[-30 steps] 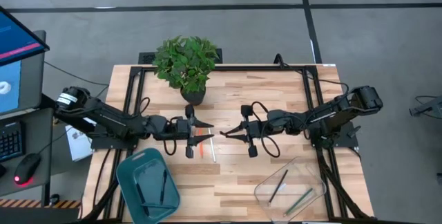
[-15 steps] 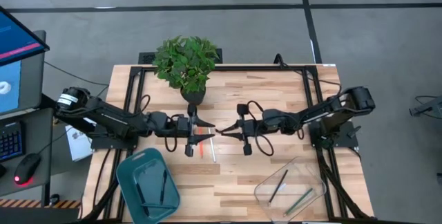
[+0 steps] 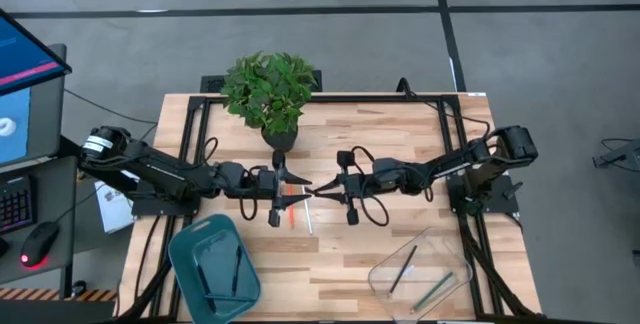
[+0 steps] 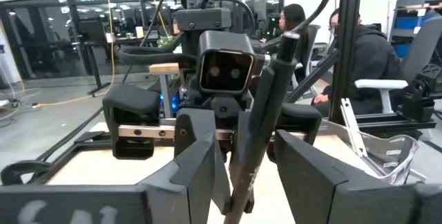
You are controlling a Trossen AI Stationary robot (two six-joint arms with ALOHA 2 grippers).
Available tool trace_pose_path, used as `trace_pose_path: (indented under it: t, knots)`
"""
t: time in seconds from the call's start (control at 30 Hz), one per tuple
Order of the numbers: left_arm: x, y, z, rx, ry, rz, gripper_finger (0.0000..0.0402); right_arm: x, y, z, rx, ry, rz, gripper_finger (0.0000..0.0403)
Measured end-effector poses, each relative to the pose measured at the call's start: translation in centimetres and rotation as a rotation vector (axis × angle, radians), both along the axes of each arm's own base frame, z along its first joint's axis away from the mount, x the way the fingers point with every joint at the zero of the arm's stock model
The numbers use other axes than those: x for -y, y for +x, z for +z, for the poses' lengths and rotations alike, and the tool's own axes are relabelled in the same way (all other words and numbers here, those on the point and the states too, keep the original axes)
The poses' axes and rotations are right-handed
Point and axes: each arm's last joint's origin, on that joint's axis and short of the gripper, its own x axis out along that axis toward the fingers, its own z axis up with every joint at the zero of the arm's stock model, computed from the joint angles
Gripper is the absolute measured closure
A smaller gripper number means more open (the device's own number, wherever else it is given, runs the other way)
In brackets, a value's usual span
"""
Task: Sort pens & pencils
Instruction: Put the black pen into the blue bin
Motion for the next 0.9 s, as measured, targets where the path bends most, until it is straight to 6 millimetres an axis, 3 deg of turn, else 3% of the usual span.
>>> trace_pose_path:
  t: [0.73,0.9]
  knots:
    - [-0.5,0.1,0.1,0.008,0.006,-0.071,0.0260,0.3,0.8,0.9,-0.011,-0.019,-0.008,0.0344]
    - [-0.5,0.1,0.1,0.008,0.006,-0.070,0.0291,0.3,0.8,0.9,-0.008,-0.018,-0.008,0.0344]
